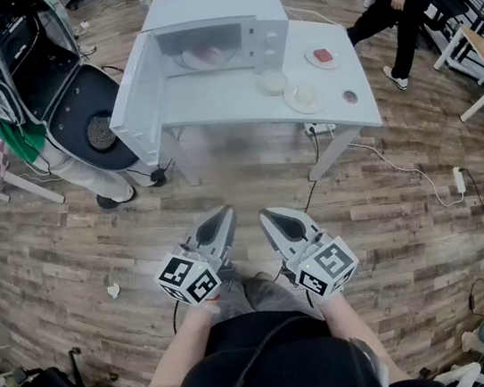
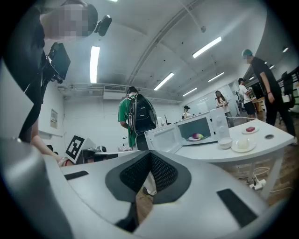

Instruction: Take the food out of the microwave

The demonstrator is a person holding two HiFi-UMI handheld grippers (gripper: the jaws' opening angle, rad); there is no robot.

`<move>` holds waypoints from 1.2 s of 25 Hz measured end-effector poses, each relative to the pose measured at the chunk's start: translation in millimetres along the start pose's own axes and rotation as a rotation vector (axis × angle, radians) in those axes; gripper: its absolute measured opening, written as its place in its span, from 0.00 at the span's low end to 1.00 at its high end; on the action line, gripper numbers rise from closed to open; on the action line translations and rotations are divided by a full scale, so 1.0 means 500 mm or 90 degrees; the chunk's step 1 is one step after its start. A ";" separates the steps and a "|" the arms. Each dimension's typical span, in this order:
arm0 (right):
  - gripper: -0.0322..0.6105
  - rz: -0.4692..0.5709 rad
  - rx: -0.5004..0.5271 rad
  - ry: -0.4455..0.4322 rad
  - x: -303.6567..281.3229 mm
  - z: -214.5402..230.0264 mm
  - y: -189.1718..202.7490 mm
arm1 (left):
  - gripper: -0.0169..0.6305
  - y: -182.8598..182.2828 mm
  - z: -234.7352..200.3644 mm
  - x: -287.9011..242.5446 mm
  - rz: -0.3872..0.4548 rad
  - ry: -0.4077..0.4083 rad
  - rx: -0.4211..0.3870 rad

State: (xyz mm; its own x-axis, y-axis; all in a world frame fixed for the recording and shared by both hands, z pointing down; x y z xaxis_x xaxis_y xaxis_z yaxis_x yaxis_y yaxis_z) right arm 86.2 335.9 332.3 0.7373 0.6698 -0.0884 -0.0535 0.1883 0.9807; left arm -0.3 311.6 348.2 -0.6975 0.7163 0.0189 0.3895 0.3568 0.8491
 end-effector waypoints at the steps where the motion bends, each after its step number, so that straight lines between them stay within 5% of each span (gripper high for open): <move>1: 0.08 0.000 0.001 0.001 0.006 0.001 -0.001 | 0.04 0.004 0.006 -0.002 -0.001 -0.001 0.001; 13: 0.08 0.010 0.026 0.010 0.027 0.026 -0.012 | 0.04 -0.001 0.036 -0.025 0.000 -0.012 -0.038; 30: 0.08 -0.051 -0.010 0.034 -0.084 0.159 0.046 | 0.04 0.010 -0.119 -0.162 -0.040 -0.025 0.013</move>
State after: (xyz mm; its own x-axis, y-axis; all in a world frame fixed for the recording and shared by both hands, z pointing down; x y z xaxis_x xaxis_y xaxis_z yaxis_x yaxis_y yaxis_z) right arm 107.8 255.0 372.3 0.7026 0.6895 -0.1762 -0.0061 0.2534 0.9673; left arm 22.4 219.6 382.4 -0.6972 0.7148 -0.0550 0.3577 0.4133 0.8374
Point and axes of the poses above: the fingertips, and each gripper's own axes: x backward along the fingers, z to its right, y out of its underside, the point moved 2 cm from there along x, backward along the fingers, and after that the axes turned 4 degrees about x, right-handed, at the moved point
